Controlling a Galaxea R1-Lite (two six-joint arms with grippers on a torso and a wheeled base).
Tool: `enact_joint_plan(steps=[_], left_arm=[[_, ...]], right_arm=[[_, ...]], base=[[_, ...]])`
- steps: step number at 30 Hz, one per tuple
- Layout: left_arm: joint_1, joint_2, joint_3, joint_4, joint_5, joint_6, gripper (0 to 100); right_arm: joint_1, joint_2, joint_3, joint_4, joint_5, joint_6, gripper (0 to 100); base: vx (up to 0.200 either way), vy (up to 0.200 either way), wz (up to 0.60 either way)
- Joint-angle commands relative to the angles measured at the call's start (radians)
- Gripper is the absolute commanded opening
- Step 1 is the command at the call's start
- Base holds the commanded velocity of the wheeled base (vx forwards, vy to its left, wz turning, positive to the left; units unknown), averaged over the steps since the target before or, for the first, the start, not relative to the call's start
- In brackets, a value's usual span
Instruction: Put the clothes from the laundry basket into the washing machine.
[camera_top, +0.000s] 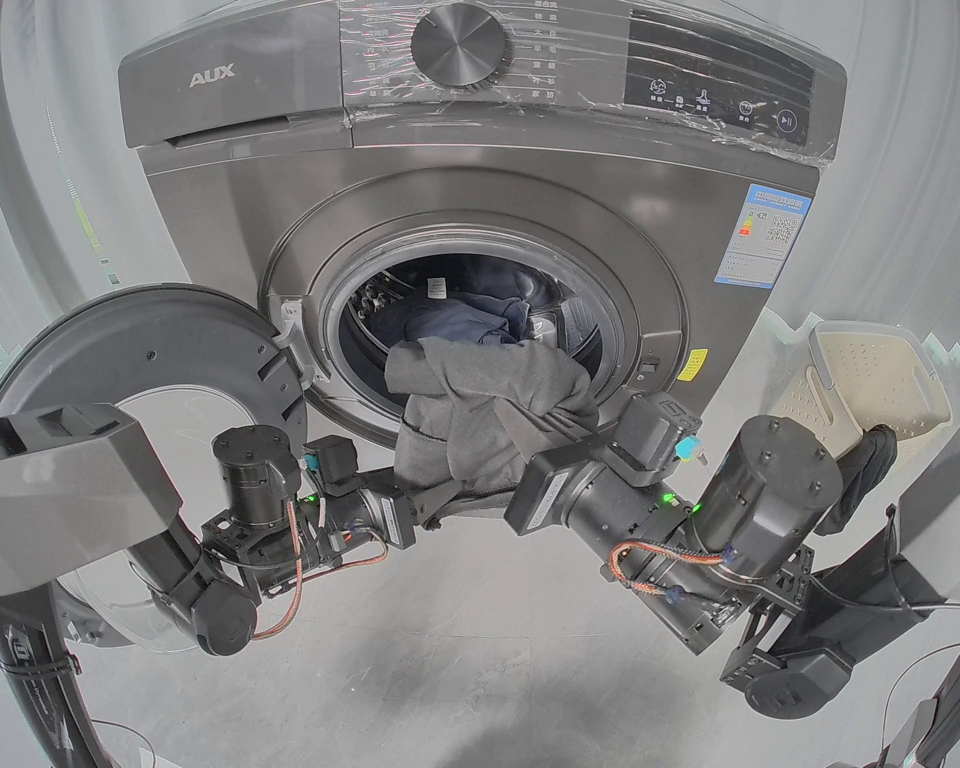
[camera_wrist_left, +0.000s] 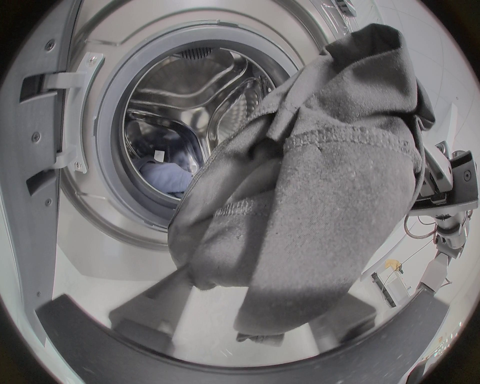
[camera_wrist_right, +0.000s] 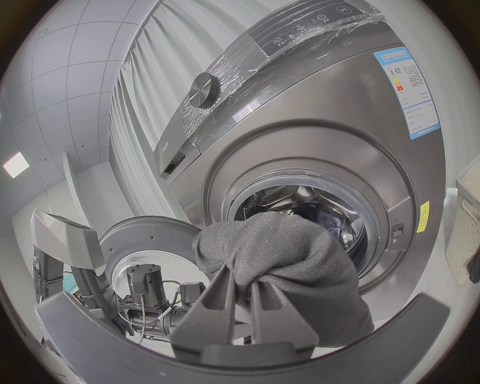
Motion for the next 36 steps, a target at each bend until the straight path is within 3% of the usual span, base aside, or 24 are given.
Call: enact_joint_plan(steps=[1,6,13,17,18,26,36], left_arm=[[-0.004,0.027,-0.004,-0.023,0.004,-0.006,0],[-0.025,0.016,0.014,-0.079,0.004,-0.050,0],[-0.071,-0.106,0.210,-0.215,-0.001,-0.052,0],[-0.074,-0.217,0.347,-0.226,-0.014,-0.041,0],[-0.071,-0.238,0.359,-0.224,-0.024,-0.043,0],[-0.059,-0.346,0.312,-0.224,-0.036,-0.060,0],[-0.058,-0.340,0.264,-0.224,-0.024,-0.075,0]], right_arm=[[0.000,0.003,0.000,-0.002,-0.001,0.001,0],[-0.001,0.003,0.008,0.001,-0.004,0.004,0],[-0.016,0.034,0.009,0.001,-0.007,0.004,0],[-0.018,0.060,0.009,-0.001,-0.001,0.006,0],[-0.018,0.071,0.008,-0.002,-0.001,0.009,100],[-0.016,0.078,0.083,0.001,-0.001,0.026,100],[-0.018,0.068,0.190,0.016,0.000,0.022,100]], base=[[0.000,0.000,0.00],[0.000,0.000,0.00],[0.000,0.000,0.00],[0.000,0.000,0.00],[0.000,0.000,0.00],[0.000,0.000,0.00],[0.000,0.000,0.00]])
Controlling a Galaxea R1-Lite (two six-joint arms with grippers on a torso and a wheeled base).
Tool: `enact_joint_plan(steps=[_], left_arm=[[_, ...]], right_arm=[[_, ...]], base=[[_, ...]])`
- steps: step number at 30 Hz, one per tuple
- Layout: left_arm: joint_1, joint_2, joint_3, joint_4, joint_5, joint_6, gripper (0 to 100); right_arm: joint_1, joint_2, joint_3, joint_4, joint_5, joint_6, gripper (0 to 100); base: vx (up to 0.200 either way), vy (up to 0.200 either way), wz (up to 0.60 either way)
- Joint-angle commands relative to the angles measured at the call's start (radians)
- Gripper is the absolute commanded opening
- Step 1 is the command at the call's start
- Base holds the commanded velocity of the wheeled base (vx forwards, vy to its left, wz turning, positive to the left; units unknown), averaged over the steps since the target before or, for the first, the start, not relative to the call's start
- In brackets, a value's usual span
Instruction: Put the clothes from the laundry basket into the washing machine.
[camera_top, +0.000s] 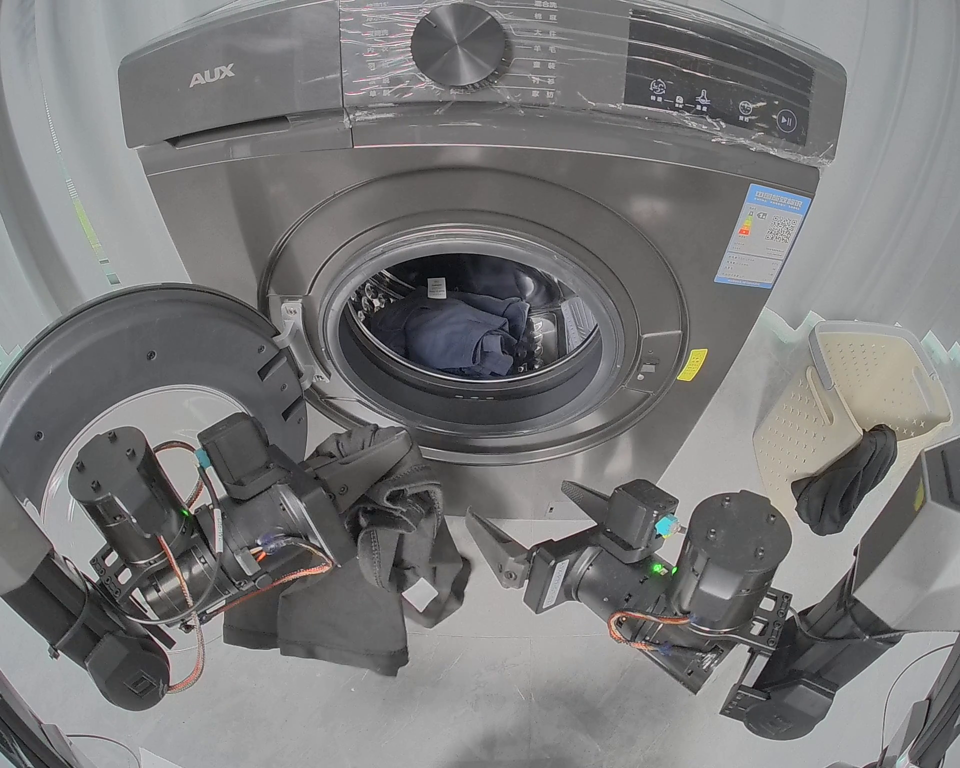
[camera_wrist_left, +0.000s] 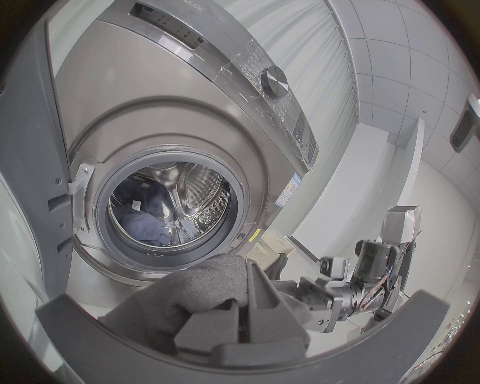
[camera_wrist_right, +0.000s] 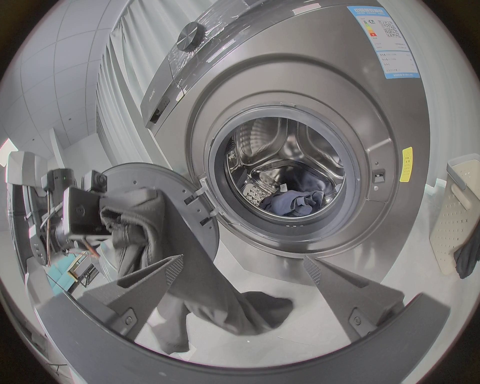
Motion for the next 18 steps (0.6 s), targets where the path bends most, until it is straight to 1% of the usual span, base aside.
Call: enact_joint_plan(steps=[1,7,15,18], left_arm=[[0.000,-0.015,-0.014,0.000,0.001,-0.011,0],[0.002,-0.016,-0.020,0.000,0.003,-0.015,0],[0.003,-0.008,-0.051,0.000,0.044,-0.015,0],[0.000,0.004,-0.066,0.000,0.050,-0.014,0]], right_arm=[[-0.002,-0.003,0.045,0.002,0.001,-0.002,100],[-0.004,0.003,0.079,0.025,0.001,-0.002,100],[0.010,0.020,0.082,0.031,0.003,-0.009,100],[0.021,0.037,0.076,0.028,0.003,-0.009,100]], base=[[0.000,0.000,0.00],[0.000,0.000,0.00],[0.000,0.000,0.00],[0.000,0.000,0.00]])
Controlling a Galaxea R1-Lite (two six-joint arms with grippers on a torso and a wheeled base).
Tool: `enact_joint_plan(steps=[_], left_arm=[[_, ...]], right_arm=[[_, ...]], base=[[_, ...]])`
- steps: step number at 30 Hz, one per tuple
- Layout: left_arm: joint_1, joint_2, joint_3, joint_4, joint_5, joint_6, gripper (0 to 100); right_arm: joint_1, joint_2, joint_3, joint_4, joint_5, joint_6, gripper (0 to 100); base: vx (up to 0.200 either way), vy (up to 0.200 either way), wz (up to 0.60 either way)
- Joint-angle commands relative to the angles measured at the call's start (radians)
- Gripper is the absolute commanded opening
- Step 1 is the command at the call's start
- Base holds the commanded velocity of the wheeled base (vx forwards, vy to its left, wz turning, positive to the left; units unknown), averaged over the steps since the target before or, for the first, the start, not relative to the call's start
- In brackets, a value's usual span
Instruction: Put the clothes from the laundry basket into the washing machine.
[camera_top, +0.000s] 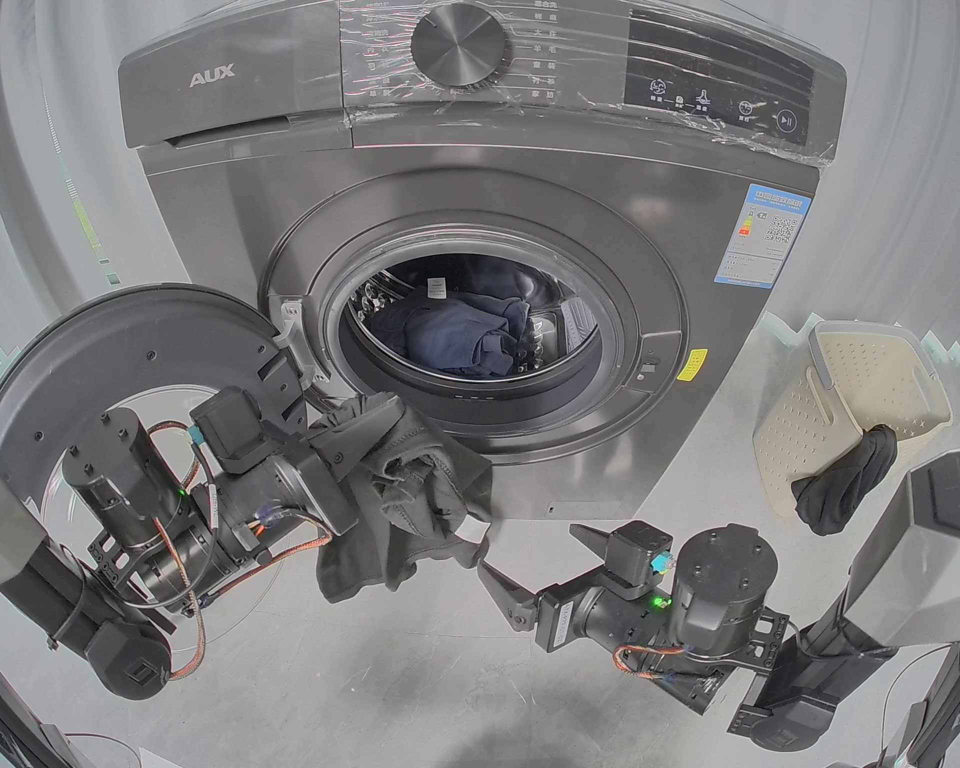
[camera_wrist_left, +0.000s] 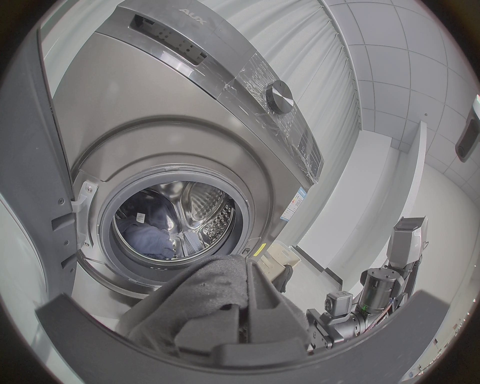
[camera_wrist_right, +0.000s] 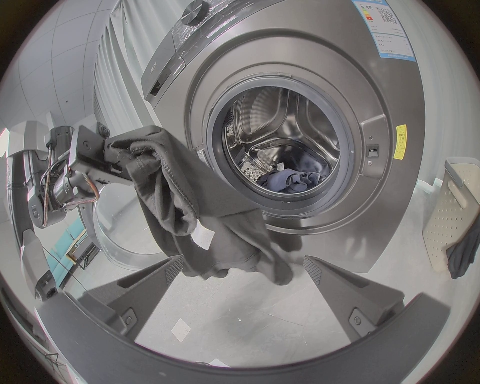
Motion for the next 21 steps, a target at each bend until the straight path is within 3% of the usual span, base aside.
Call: enact_joint_plan(steps=[1,11,21], left_arm=[[-0.003,0.016,-0.020,0.000,0.004,0.001,0],[-0.004,0.039,-0.079,0.000,0.062,-0.001,0],[-0.012,0.056,-0.099,0.000,0.083,0.003,0]], right_arm=[[0.020,0.034,-0.006,-0.008,0.000,0.000,100],[0.043,0.114,-0.089,-0.029,0.000,-0.003,100],[0.080,0.189,-0.155,-0.078,0.003,-0.019,100]], base=[[0.000,0.000,0.00],[0.000,0.000,0.00],[0.000,0.000,0.00]])
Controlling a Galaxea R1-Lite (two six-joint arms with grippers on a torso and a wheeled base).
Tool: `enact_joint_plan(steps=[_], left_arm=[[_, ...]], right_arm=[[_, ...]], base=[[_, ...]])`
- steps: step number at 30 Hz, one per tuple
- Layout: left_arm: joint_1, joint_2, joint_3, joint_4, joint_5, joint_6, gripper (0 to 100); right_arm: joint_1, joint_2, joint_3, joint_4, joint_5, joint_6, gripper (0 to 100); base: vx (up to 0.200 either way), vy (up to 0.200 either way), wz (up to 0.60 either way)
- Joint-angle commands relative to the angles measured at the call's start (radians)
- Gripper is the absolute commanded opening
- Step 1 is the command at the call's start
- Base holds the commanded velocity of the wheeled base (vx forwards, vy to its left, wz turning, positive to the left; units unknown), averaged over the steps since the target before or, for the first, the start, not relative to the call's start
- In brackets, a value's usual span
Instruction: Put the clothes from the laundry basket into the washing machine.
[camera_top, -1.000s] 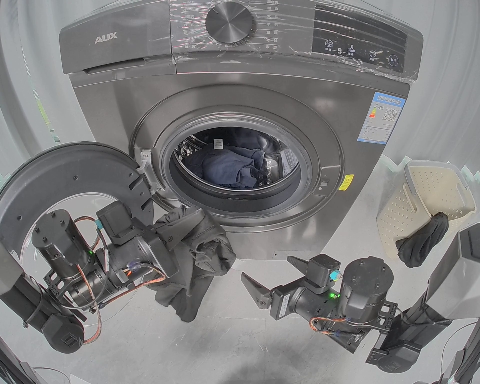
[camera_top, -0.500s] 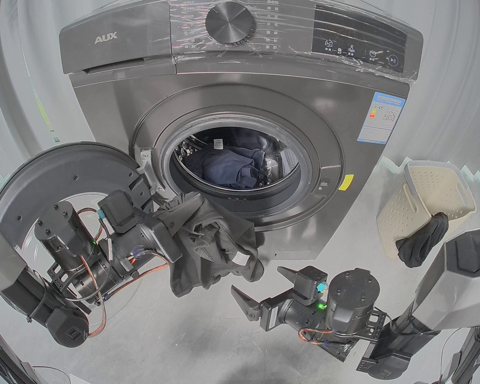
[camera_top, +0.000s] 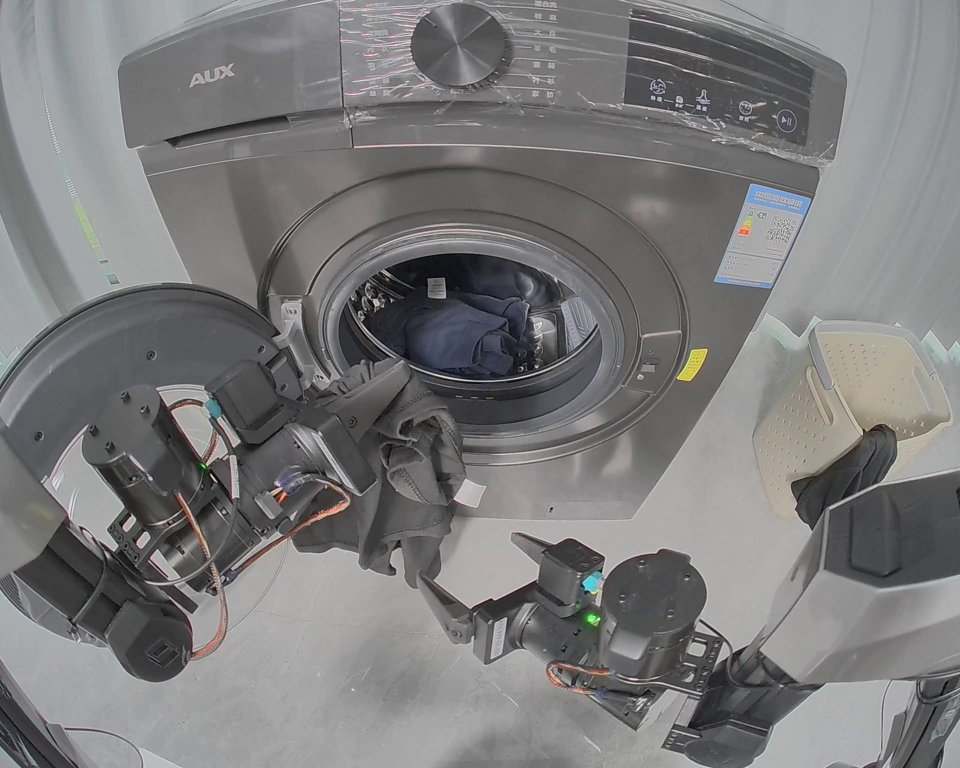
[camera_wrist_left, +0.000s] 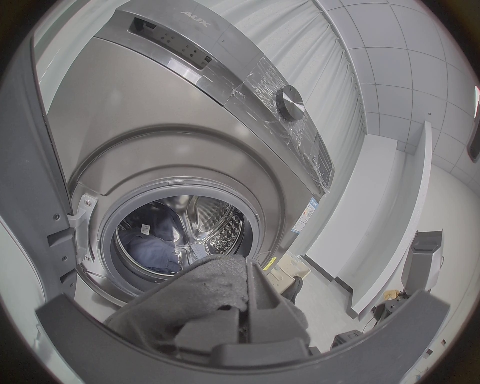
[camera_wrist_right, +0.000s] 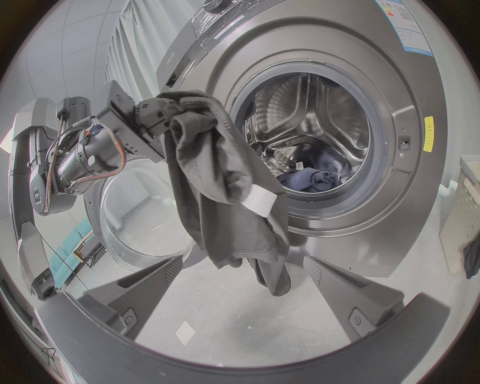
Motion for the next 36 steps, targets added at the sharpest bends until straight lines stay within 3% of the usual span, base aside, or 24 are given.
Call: enact_joint_plan(steps=[1,14,20,36], left_arm=[[-0.002,0.009,-0.005,0.000,0.009,0.000,0],[-0.002,0.020,-0.008,0.000,0.012,0.003,0],[-0.002,0.020,-0.006,0.000,0.012,0.003,0],[-0.010,0.021,-0.005,0.000,0.012,0.003,0]], right_arm=[[0.022,0.055,-0.042,-0.016,0.003,-0.004,100],[0.005,0.200,-0.259,-0.057,0.011,-0.019,100],[-0.038,0.217,-0.316,-0.048,0.012,-0.024,100],[-0.044,0.240,-0.417,-0.052,0.011,-0.033,100]], base=[[0.000,0.000,0.00],[0.000,0.000,0.00],[0.000,0.000,0.00],[0.000,0.000,0.00]])
